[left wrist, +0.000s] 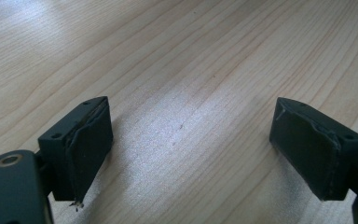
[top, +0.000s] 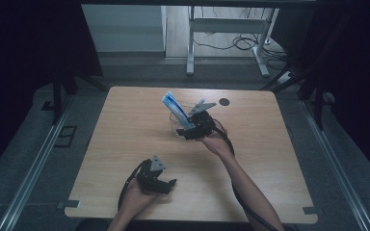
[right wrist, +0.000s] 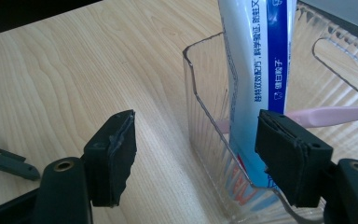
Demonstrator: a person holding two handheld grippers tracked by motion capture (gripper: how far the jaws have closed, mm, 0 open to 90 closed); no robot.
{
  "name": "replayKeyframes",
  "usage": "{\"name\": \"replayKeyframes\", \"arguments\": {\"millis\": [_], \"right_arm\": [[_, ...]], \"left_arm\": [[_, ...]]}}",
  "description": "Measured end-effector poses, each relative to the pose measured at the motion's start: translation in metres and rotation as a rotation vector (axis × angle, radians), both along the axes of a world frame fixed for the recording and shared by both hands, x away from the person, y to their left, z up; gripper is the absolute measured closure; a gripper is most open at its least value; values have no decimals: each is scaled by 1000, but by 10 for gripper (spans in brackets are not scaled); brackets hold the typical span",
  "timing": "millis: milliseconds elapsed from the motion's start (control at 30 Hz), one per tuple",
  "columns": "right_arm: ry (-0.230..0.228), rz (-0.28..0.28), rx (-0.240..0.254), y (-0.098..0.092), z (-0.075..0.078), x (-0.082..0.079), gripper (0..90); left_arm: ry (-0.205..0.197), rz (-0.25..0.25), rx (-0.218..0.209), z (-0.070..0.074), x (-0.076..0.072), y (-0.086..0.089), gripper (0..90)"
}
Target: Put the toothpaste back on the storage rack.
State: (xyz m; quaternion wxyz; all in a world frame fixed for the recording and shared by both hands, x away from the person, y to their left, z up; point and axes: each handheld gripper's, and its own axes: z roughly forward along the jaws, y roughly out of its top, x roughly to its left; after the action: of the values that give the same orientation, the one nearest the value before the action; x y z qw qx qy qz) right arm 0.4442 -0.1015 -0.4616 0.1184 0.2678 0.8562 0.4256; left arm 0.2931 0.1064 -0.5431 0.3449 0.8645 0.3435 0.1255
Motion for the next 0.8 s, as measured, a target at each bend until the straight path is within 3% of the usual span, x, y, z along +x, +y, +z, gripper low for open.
{"name": "replayKeyframes", "arguments": {"millis": [800], "right_arm": [[-38,2,25,-21,24,-30,261]], "left_arm": [[-4,-4,4,0,0,0,133]]}}
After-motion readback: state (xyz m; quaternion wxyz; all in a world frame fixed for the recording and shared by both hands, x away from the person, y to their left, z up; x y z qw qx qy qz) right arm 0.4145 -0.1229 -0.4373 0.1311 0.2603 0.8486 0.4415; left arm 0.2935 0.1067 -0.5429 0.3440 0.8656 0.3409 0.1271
